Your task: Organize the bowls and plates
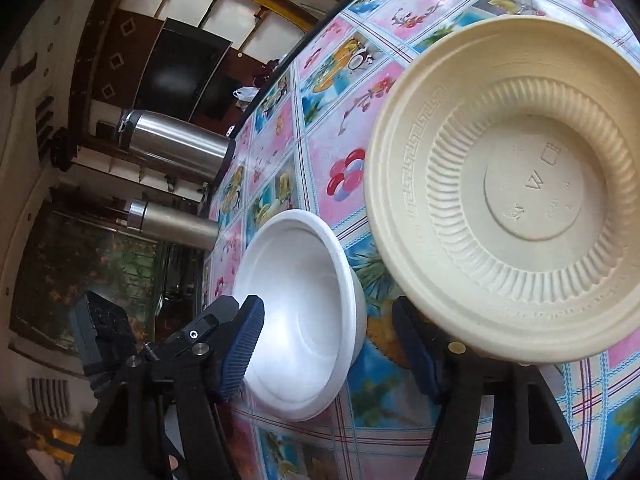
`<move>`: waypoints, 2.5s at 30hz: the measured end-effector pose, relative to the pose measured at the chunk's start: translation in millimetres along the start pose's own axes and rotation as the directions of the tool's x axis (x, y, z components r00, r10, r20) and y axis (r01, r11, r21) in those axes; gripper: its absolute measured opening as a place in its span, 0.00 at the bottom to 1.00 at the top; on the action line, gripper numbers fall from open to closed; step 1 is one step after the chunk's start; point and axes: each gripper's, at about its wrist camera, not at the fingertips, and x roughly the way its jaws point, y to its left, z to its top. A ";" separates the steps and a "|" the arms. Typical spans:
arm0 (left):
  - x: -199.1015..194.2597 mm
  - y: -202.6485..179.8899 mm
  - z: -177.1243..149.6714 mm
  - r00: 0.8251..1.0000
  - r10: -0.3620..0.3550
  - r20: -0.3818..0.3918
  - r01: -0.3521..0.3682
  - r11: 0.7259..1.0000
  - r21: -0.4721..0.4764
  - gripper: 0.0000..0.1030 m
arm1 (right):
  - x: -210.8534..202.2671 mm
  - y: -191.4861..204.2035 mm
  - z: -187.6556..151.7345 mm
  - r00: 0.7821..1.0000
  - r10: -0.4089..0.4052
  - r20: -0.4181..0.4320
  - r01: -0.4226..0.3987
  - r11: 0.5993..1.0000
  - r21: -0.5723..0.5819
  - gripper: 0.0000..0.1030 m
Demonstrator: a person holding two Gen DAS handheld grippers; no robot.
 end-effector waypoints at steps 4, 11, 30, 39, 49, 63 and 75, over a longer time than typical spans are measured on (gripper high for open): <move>1.9 -1.7 -0.4 1.000 -0.026 -0.015 0.026 1.000 0.001 0.81 | -0.1 -0.6 0.0 1.000 -0.004 0.013 0.004 1.000 0.008 0.66; 1.3 -6.6 -3.5 0.997 -0.078 -0.028 0.078 0.997 0.003 0.81 | 1.9 -2.8 -0.1 1.000 -0.004 0.017 0.003 1.000 0.017 0.66; -1.1 -11.3 -4.4 0.998 -0.063 -0.002 0.063 0.998 0.020 0.23 | -2.2 0.1 -1.4 0.999 -0.015 0.051 0.015 1.000 0.002 0.40; -2.1 -9.9 -4.4 0.998 -0.056 0.001 0.056 0.998 0.031 0.13 | -3.3 -0.6 -0.5 0.996 -0.047 0.070 0.047 0.999 -0.003 0.13; -2.2 -9.9 -4.0 0.999 -0.053 0.010 0.052 0.998 0.038 0.13 | -3.5 -0.7 -1.3 0.994 -0.064 0.087 0.065 0.998 -0.014 0.08; 3.2 -10.1 -7.6 1.000 -0.007 0.005 0.007 0.999 0.040 0.13 | -0.1 3.0 -1.0 0.991 -0.089 0.101 0.094 0.994 -0.048 0.07; 2.0 -16.9 -6.4 1.000 0.007 0.022 -0.009 0.997 0.078 0.13 | -3.4 -0.8 -0.8 0.992 -0.065 0.111 0.069 0.997 -0.026 0.07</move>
